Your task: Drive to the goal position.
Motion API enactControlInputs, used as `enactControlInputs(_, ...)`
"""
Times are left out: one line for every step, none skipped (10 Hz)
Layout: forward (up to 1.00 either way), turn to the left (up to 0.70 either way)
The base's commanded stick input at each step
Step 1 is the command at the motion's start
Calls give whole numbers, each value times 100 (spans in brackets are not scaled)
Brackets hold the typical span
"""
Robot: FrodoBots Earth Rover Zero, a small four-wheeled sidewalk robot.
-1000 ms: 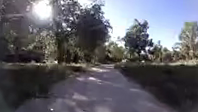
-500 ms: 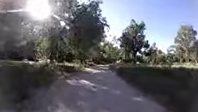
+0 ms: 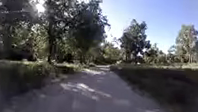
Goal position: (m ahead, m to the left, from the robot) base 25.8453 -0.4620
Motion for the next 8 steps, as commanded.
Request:
enactControlInputs(85,0)
enactControlInputs(85,0)
enactControlInputs(85,0)
enactControlInputs(85,0)
enactControlInputs(85,-3)
enactControlInputs(85,-16)
enactControlInputs(85,-29)
enactControlInputs(85,-12)
